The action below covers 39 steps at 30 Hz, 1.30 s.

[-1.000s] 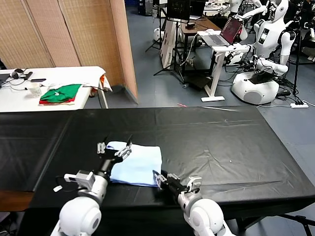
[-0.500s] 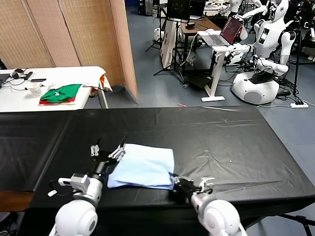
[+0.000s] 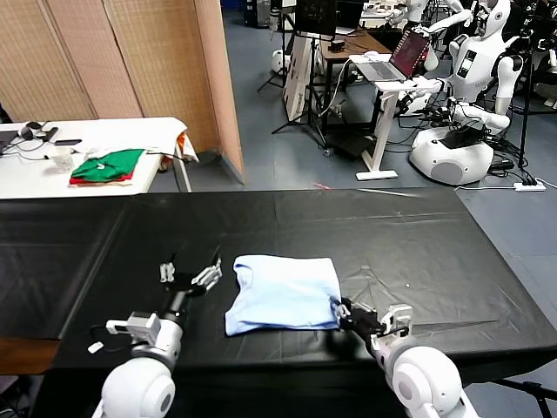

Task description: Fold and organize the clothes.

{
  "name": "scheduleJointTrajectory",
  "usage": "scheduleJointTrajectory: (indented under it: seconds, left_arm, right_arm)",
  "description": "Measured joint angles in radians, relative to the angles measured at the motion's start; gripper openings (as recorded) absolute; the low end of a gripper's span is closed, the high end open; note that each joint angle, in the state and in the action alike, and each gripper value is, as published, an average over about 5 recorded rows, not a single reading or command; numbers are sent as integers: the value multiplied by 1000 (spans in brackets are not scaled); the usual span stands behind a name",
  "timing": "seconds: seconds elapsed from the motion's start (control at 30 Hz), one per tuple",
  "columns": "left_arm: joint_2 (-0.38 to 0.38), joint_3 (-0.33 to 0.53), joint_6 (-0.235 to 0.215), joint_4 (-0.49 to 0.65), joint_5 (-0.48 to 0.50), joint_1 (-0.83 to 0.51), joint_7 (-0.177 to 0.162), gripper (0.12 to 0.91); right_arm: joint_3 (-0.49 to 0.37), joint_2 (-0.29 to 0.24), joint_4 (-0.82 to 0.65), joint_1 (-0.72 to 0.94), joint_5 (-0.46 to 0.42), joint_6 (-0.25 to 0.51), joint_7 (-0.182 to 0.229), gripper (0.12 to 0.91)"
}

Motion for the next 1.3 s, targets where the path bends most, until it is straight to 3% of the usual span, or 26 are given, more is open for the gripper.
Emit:
scheduleJointTrajectory:
  seconds: [0.17, 0.3, 0.43, 0.57, 0.73, 0.8, 1.0, 1.3]
  left_arm:
    - [7, 4, 8, 0, -12, 6, -16, 907]
    - [23, 5, -1, 0, -50, 20, -40, 907]
    - [49, 7, -17, -9, -113, 38, -96, 907]
    - [79, 0, 6, -33, -178, 69, -152, 907]
    - [123, -26, 32, -82, -196, 136, -153, 907]
    - [141, -38, 43, -106, -206, 169, -168, 907]
    - [191, -76, 58, -192, -241, 301, -208, 907]
    - [235, -95, 53, -251, -269, 451, -237, 907]
  right_arm:
    - [27, -18, 40, -30, 0, -2, 4, 745]
    - [57, -34, 85, -66, -18, 2, 1, 889]
    - [85, -40, 131, -111, -82, 62, -14, 905]
    - [116, -39, 177, -172, -160, 173, -21, 907]
    - [149, -36, 220, -268, -223, 317, -27, 907]
    - [159, -31, 234, -307, -245, 369, -21, 907]
    - [173, -13, 281, -426, -309, 483, 18, 907]
    - [149, -1, 326, -631, -390, 543, 126, 907]
